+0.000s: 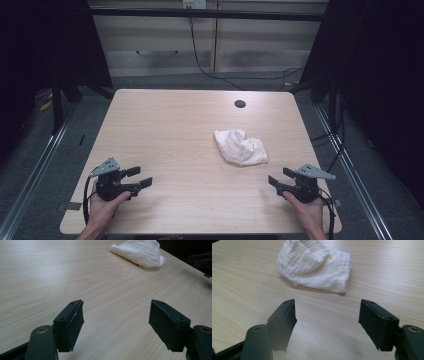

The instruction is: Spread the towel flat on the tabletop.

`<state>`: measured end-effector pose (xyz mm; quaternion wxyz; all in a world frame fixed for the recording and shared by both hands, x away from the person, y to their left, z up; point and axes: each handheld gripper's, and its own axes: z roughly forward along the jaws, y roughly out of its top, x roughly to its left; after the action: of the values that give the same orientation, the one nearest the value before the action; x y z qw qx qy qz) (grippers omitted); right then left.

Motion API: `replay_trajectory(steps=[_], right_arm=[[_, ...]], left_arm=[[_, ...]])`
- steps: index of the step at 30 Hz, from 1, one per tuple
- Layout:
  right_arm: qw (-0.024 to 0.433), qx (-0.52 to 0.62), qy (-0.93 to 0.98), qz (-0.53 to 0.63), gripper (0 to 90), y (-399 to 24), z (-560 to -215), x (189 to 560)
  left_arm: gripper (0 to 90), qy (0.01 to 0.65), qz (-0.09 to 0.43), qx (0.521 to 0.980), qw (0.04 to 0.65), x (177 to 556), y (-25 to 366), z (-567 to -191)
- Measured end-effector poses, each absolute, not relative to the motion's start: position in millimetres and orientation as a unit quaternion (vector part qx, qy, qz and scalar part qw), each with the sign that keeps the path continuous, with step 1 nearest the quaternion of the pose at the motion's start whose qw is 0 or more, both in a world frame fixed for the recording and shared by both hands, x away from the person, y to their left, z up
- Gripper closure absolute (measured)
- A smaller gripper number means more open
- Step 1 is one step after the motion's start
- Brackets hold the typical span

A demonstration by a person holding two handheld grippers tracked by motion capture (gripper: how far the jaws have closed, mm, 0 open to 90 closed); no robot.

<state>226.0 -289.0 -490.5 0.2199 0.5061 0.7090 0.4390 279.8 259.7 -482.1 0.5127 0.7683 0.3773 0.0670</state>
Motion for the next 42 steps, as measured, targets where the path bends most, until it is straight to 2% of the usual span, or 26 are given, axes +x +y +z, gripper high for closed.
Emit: replay_trajectory(steps=[5,7,11,17,21,25,28,37,42], right_arm=[[0.215,0.504,0.709,0.445,28.2,-285.0,-487.2,228.0],[0.206,0.493,0.714,0.452,32.4,-277.4,-483.8,228.1],[0.192,0.478,0.725,0.457,38.9,-271.2,-480.3,229.8],[0.177,0.470,0.733,0.459,38.7,-268.1,-474.6,235.5],[0.156,0.446,0.747,0.467,43.1,-261.9,-463.3,248.8],[0.147,0.443,0.749,0.470,43.8,-259.0,-456.4,260.9],[0.136,0.440,0.754,0.469,48.6,-255.3,-452.0,279.8],[0.123,0.425,0.777,0.448,48.2,-244.5,-441.7,311.9],[0.120,0.431,0.786,0.426,33.8,-241.7,-440.9,337.4]], left_arm=[[26.1,0.377,0.063,0.771,0.510,281.4,259.7,-483.5],[23.3,0.378,0.058,0.770,0.511,282.8,261.5,-484.8],[25.6,0.383,0.066,0.768,0.509,281.9,264.2,-483.8],[26.8,0.386,0.064,0.766,0.509,282.7,266.3,-484.3],[26.8,0.378,0.067,0.769,0.511,282.1,264.4,-482.8],[26.8,0.380,0.064,0.769,0.511,283.2,264.7,-482.8],[26.2,0.383,0.064,0.768,0.509,284.1,265.2,-483.1],[25.1,0.387,0.061,0.767,0.508,290.8,264.2,-484.2],[24.8,0.380,0.054,0.774,0.503,291.7,260.1,-485.3]])
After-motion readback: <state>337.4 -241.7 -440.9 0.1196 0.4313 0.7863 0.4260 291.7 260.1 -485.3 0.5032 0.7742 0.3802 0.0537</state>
